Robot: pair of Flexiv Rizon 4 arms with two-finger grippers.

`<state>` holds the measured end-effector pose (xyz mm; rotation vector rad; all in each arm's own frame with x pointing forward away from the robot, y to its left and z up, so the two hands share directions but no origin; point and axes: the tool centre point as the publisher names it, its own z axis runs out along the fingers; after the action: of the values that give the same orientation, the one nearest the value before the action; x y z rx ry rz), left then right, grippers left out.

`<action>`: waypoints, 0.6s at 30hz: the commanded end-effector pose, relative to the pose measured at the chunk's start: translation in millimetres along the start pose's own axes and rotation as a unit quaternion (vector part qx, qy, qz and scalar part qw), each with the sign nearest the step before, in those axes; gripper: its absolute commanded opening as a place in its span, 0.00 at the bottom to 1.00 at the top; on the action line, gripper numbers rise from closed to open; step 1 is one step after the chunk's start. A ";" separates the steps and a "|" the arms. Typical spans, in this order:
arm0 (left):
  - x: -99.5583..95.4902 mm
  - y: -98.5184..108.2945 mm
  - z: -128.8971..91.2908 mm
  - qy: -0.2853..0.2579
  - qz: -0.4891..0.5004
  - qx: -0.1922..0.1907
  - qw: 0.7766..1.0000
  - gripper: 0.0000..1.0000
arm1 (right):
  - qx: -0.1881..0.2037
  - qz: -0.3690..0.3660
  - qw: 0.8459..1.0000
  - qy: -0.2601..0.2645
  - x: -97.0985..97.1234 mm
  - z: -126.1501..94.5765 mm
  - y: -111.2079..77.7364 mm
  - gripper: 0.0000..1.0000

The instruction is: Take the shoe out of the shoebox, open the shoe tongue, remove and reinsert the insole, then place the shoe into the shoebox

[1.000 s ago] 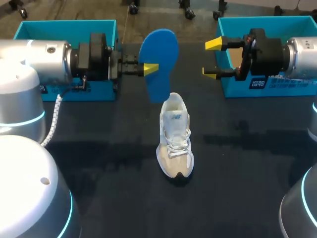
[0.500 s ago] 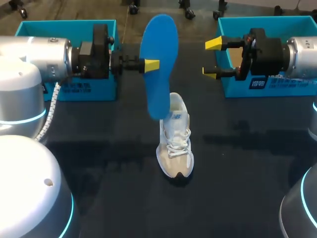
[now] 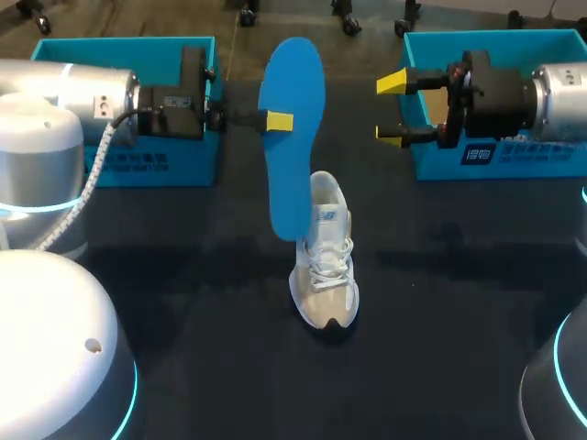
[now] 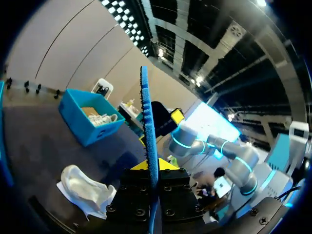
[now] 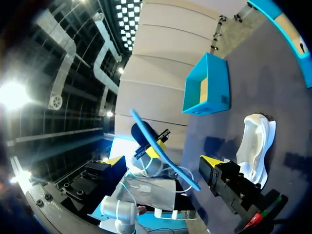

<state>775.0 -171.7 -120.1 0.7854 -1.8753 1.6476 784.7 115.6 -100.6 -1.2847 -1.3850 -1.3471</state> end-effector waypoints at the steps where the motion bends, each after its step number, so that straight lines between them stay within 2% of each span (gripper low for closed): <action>1: -15.5 -2.6 7.4 0.064 -0.207 -0.033 0.976 0.00 | -0.010 -0.002 1.000 -0.026 11.7 0.0 -6.1 1.00; 10: -26.7 6.7 14.0 0.100 -0.276 -0.027 0.956 0.00 | -0.023 -0.022 0.998 -0.058 24.2 9.1 -16.5 1.00; 14: -33.4 10.7 17.2 0.106 -0.300 -0.021 0.948 0.00 | -0.026 -0.009 0.995 -0.096 34.3 10.8 -23.5 1.00; 18: -40.9 13.5 19.6 0.107 -0.320 -0.015 0.941 0.00 | -0.030 0.014 0.987 -0.160 51.1 12.9 -28.1 1.00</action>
<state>789.3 -182.0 -151.1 1.0327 -1.3507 1.2399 759.1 136.4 -73.6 -1.4689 -1.4719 -1.3010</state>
